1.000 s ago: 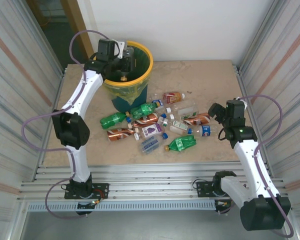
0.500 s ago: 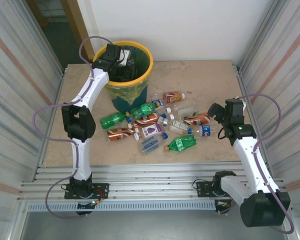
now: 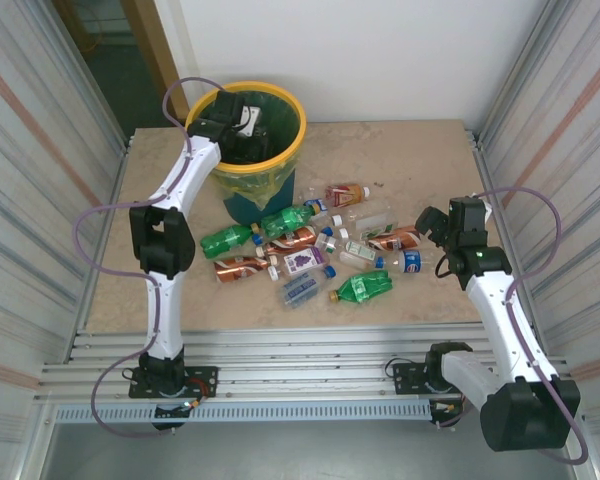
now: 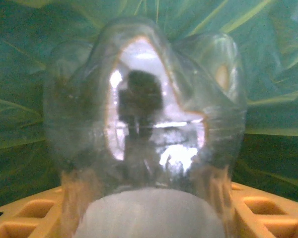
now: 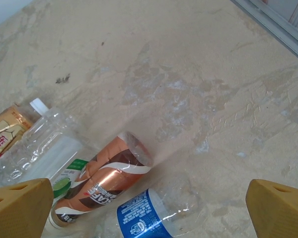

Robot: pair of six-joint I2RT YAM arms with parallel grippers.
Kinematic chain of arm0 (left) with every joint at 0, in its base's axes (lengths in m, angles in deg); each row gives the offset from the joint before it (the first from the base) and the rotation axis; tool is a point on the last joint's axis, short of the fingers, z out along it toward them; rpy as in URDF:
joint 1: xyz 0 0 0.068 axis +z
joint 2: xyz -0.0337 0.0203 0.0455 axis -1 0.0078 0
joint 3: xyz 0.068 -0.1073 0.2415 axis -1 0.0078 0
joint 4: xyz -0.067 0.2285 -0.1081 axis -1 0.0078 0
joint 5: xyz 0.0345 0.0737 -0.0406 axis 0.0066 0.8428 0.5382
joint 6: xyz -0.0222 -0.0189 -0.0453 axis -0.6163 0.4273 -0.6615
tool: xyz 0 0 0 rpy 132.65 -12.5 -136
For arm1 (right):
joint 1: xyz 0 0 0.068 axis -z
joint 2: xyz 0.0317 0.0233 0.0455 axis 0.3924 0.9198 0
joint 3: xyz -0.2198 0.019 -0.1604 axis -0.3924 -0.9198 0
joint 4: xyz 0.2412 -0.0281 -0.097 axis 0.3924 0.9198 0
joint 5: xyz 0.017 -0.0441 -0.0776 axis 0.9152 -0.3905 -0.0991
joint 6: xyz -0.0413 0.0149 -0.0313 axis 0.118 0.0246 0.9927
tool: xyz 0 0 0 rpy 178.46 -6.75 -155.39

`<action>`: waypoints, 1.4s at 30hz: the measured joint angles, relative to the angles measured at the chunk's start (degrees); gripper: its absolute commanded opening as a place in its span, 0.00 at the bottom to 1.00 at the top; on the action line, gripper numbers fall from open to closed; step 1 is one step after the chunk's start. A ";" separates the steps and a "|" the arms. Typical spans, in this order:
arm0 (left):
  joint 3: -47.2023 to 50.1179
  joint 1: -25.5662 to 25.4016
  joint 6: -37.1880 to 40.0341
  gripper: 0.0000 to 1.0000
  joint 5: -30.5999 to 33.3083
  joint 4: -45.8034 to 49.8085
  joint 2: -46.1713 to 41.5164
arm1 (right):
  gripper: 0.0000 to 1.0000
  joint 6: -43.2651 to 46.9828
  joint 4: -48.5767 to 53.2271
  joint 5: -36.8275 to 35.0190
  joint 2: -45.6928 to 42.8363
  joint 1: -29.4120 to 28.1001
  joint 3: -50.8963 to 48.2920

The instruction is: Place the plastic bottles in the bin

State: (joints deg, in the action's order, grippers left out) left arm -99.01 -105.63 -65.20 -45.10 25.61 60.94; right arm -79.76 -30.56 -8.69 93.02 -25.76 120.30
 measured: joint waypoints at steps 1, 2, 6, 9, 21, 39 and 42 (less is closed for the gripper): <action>-0.20 0.00 -0.09 0.65 0.02 0.00 0.13 | 0.98 -0.02 0.02 0.00 0.15 0.00 0.00; -0.35 0.00 -0.13 0.67 0.02 0.00 0.24 | 0.98 -0.02 0.02 0.00 0.24 0.00 0.00; -1.22 0.00 -0.28 0.74 0.00 0.17 1.16 | 0.98 0.00 0.02 -0.02 0.33 0.00 0.00; -1.64 0.00 -0.50 0.81 0.00 0.50 1.68 | 0.98 -0.02 0.02 -0.02 0.33 0.00 0.00; -4.20 0.00 -0.83 0.94 0.02 1.29 1.73 | 0.98 -0.02 0.02 -0.07 0.59 0.00 0.00; -6.25 0.00 -1.25 0.99 2.01 1.20 -3.67 | 0.98 0.00 0.63 -2.91 -4.57 0.00 0.00; -6.27 0.00 -1.51 0.99 2.38 1.22 -5.27 | 0.98 0.00 1.36 -3.98 -6.21 0.00 -0.02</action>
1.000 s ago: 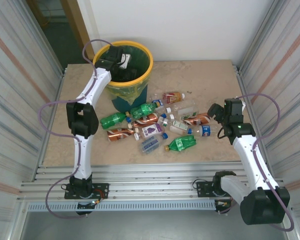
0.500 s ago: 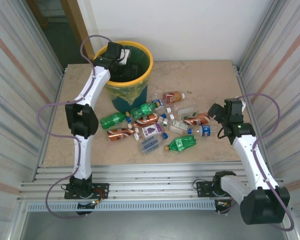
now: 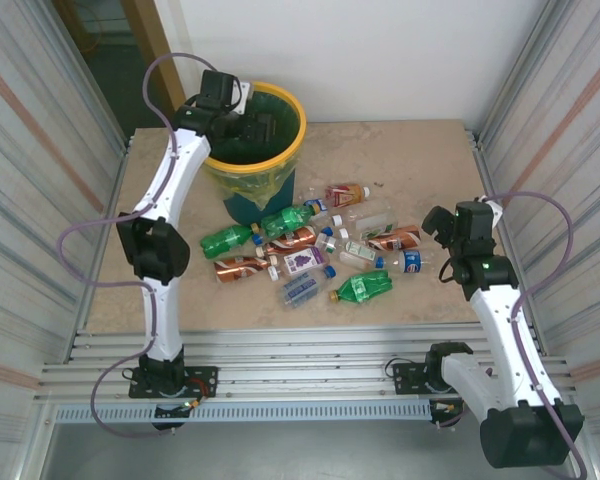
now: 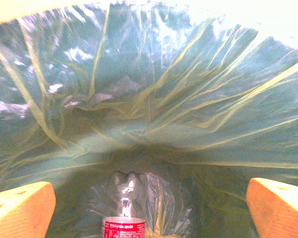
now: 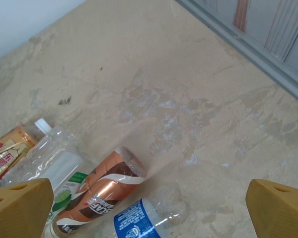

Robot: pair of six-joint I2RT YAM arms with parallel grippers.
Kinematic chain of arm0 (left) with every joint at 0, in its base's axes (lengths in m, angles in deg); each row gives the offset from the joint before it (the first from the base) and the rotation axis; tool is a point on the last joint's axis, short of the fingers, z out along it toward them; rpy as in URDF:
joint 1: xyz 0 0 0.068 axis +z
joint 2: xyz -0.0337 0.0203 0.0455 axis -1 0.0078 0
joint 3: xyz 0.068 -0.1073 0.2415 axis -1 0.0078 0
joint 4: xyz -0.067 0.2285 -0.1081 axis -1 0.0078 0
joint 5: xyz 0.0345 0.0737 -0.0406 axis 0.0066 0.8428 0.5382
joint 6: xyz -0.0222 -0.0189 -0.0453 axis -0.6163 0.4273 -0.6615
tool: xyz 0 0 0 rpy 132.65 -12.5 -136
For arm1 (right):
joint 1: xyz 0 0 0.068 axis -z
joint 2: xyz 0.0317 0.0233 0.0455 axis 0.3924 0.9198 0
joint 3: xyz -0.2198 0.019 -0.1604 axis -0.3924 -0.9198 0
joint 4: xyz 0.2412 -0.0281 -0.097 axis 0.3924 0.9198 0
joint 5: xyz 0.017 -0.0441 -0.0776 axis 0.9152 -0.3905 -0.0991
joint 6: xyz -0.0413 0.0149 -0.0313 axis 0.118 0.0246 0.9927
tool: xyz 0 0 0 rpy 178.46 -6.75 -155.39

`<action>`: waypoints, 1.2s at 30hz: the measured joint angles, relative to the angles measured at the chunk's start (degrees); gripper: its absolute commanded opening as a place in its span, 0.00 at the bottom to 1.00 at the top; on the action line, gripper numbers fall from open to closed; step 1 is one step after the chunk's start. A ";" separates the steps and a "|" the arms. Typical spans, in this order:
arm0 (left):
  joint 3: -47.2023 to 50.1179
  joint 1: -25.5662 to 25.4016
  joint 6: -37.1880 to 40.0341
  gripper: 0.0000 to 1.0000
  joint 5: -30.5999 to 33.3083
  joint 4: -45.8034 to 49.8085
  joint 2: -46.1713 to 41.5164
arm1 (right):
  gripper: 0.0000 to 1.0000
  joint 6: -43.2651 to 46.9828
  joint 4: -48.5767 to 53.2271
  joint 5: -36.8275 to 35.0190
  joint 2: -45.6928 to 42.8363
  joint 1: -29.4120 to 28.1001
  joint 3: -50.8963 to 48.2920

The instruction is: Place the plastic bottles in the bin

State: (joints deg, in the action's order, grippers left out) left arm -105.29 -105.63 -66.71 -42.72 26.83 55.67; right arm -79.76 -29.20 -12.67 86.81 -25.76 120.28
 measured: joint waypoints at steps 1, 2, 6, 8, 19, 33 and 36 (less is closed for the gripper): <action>0.00 0.00 -0.04 0.99 0.07 0.02 -0.52 | 0.98 0.00 0.04 -0.20 -0.46 0.00 -0.04; 0.00 0.00 -0.17 0.99 0.13 0.02 -1.25 | 0.98 0.00 0.11 -0.39 -0.90 0.00 -0.09; 0.00 0.00 -0.22 0.99 0.74 0.00 -3.69 | 0.98 -0.02 1.07 -0.79 -1.86 0.00 -0.13; 0.00 0.00 -0.22 0.99 1.18 0.02 -4.87 | 0.98 -0.07 1.73 -0.98 -1.86 0.00 -0.15; 7.65 0.00 0.02 0.99 3.72 -2.01 -16.98 | 0.98 -3.28 5.33 0.68 -0.83 -0.13 -0.22; 36.20 -0.02 -0.44 0.99 6.71 -10.19 -41.29 | 0.98 -8.90 11.19 4.11 3.56 -5.77 -0.22; 44.11 -0.02 -0.94 0.99 8.44 -11.76 -47.50 | 0.98 -11.06 12.02 5.60 5.44 -7.39 -0.22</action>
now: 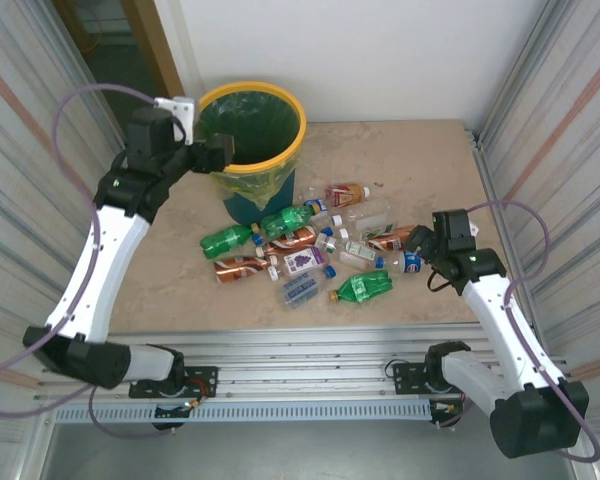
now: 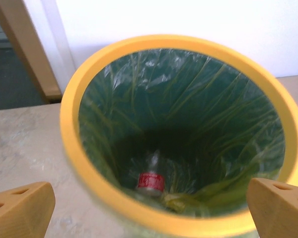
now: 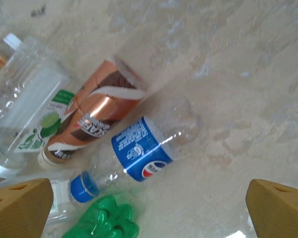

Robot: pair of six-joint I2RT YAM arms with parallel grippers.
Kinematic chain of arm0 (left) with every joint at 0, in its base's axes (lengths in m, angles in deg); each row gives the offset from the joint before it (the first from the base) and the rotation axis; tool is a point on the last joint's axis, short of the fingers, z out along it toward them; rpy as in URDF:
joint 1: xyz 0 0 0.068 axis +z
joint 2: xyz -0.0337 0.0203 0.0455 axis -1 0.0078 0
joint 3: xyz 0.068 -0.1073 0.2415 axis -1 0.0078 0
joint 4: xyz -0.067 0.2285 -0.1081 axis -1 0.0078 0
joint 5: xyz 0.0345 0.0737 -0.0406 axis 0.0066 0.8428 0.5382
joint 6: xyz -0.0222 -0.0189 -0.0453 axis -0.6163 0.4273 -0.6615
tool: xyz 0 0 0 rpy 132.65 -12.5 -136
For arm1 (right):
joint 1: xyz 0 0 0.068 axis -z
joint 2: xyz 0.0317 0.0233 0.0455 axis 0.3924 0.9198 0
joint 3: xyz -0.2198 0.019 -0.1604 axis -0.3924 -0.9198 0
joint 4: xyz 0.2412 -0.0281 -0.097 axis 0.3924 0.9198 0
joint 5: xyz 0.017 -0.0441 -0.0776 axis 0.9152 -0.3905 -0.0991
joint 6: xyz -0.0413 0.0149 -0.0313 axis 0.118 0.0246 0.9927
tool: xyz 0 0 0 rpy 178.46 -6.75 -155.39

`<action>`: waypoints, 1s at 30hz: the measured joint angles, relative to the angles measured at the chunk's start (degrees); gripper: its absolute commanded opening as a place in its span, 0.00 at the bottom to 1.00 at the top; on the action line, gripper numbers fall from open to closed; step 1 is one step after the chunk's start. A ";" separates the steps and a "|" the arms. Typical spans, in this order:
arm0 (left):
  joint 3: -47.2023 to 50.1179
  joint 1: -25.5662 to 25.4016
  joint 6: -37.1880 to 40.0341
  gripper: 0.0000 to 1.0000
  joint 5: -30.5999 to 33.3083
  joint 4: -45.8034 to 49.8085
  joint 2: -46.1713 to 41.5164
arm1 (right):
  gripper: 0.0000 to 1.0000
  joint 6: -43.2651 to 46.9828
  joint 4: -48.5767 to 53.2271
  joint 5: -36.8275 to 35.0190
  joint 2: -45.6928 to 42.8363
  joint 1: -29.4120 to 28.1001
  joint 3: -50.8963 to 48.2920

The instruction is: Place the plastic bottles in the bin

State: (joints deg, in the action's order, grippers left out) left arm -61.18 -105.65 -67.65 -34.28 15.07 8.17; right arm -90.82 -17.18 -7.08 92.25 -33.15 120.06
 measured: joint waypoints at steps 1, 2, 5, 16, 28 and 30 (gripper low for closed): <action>2.51 0.02 -0.33 0.99 0.50 -0.63 -1.95 | 0.98 -1.01 0.02 0.44 0.59 -0.63 -0.02; 5.16 0.02 -0.66 0.99 1.05 -1.01 -3.91 | 0.98 -2.01 -0.09 0.81 1.07 -1.27 -0.17; 11.41 0.11 -1.29 0.99 2.56 -2.43 -8.41 | 0.98 -5.22 -0.72 1.90 2.25 -2.38 -1.18; 21.77 2.10 -2.51 0.99 4.90 -6.84 -13.53 | 0.98 -15.41 -7.65 4.90 7.41 -2.82 -7.52; 23.41 4.42 -4.31 0.99 3.04 -10.03 -12.48 | 0.98 -19.63 -14.51 4.87 9.51 -2.82 -10.51; 23.41 4.42 -4.33 0.99 2.82 -10.19 -12.09 | 0.98 -19.71 -15.19 4.83 10.25 -2.82 -10.54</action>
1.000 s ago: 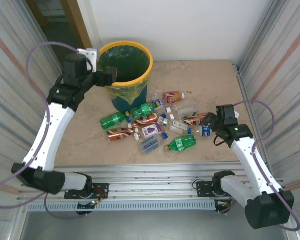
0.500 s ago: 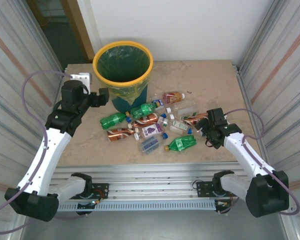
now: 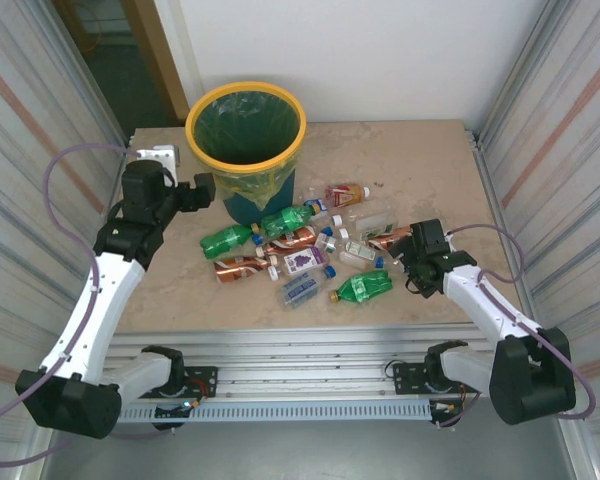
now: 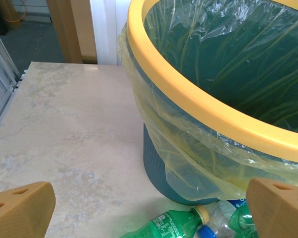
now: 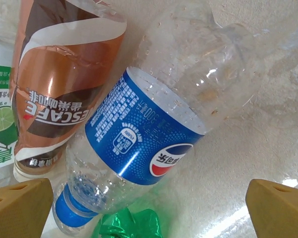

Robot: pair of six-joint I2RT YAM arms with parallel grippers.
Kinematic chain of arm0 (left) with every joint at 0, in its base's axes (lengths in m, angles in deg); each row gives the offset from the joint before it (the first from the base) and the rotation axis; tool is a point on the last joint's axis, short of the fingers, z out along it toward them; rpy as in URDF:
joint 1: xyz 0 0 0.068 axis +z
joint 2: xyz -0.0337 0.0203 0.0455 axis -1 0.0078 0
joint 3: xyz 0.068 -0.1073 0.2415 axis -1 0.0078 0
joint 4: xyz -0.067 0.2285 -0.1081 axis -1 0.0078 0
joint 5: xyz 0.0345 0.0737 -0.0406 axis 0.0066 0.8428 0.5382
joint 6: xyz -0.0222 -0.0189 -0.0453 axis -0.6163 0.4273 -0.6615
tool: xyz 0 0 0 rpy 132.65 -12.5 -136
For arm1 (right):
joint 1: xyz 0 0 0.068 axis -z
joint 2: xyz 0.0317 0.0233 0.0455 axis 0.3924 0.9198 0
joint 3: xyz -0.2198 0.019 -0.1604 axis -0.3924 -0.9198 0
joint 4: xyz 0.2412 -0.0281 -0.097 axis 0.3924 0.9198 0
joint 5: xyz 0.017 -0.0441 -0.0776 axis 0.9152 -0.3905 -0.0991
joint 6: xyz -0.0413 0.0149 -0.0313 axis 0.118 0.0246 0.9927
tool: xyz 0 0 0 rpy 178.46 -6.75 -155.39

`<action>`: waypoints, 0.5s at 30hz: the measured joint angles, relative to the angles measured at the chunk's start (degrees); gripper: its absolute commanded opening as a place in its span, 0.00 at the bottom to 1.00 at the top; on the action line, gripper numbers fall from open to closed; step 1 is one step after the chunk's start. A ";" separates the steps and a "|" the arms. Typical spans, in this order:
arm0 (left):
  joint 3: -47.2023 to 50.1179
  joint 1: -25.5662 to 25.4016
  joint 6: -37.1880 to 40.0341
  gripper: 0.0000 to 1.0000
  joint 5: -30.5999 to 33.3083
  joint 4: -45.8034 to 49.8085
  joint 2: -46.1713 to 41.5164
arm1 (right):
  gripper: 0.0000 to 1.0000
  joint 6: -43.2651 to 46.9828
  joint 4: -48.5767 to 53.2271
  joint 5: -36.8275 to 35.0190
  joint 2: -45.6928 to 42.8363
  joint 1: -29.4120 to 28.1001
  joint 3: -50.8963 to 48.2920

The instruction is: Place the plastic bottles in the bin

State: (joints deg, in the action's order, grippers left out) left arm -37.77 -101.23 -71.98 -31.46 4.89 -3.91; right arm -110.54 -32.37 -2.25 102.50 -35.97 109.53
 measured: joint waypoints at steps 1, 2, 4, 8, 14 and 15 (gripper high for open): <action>0.00 0.00 -0.02 0.99 -0.26 0.00 0.13 | 0.98 -0.22 -0.33 -0.02 0.39 0.00 -0.02; 0.00 0.00 -0.07 0.99 -0.37 0.00 0.24 | 0.98 -0.42 -0.72 -0.07 0.68 0.00 -0.15; 0.00 0.00 -0.22 0.99 -0.50 -0.09 0.42 | 0.98 -0.81 -1.68 -0.22 1.33 0.00 -0.59; 0.07 0.11 -0.61 0.99 -0.85 -0.44 0.61 | 0.99 -0.98 -3.15 -0.42 2.80 0.02 -1.57; 0.22 0.11 -1.27 0.99 -1.07 -0.66 0.90 | 0.93 -0.96 -5.27 -1.53 4.74 0.24 -1.64; 0.35 0.11 -1.29 0.99 -1.16 -0.72 0.92 | 0.91 -0.98 -5.46 -1.60 4.98 0.46 -1.66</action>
State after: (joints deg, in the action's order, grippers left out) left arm -37.42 -101.13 -73.27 -32.62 4.17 -2.99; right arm -111.52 -37.84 -3.84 107.49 -35.51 107.86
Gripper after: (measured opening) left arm 0.987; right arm 0.933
